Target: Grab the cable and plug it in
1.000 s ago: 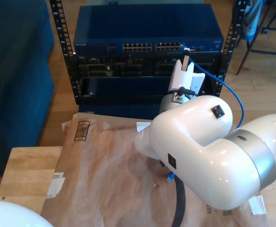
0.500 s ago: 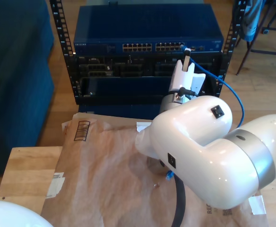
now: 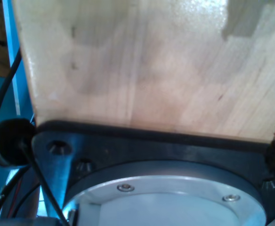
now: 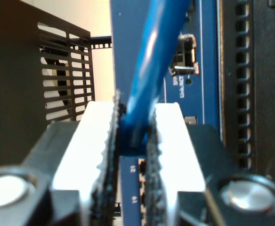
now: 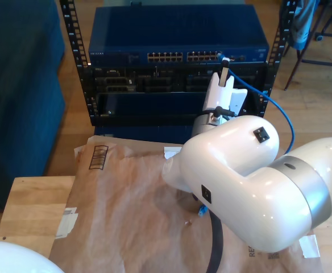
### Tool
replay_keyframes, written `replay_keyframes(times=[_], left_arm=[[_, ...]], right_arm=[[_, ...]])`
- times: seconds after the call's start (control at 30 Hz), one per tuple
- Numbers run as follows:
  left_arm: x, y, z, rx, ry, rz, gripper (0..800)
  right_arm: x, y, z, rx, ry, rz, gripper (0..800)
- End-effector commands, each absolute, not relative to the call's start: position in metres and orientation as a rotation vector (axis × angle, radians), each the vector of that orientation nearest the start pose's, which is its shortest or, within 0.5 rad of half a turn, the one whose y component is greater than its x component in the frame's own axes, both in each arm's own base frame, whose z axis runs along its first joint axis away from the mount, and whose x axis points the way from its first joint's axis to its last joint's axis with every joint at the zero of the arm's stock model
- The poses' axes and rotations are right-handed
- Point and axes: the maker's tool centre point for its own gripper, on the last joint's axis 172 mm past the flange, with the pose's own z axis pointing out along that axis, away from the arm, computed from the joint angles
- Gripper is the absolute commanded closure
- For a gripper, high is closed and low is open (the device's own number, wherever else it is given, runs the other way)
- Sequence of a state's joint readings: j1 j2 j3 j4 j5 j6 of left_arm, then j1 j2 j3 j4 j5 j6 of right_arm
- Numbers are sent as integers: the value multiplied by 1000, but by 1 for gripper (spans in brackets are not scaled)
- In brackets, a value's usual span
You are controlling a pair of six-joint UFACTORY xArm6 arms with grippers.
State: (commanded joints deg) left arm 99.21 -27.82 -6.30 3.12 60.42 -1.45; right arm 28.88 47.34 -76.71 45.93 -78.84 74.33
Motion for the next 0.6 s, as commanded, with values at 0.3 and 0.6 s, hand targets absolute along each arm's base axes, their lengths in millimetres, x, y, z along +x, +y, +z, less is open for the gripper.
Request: replay_keyframes(times=[0.3, 0.6], left_arm=[[-30, 117, 29, 1818, 2109, -471, 1], [-30, 117, 29, 1819, 2110, -469, 0]], right_arm=[[658, 135, 274, -876, 1301, -1439, 800], [660, 132, 270, -880, 1307, -1442, 800]])
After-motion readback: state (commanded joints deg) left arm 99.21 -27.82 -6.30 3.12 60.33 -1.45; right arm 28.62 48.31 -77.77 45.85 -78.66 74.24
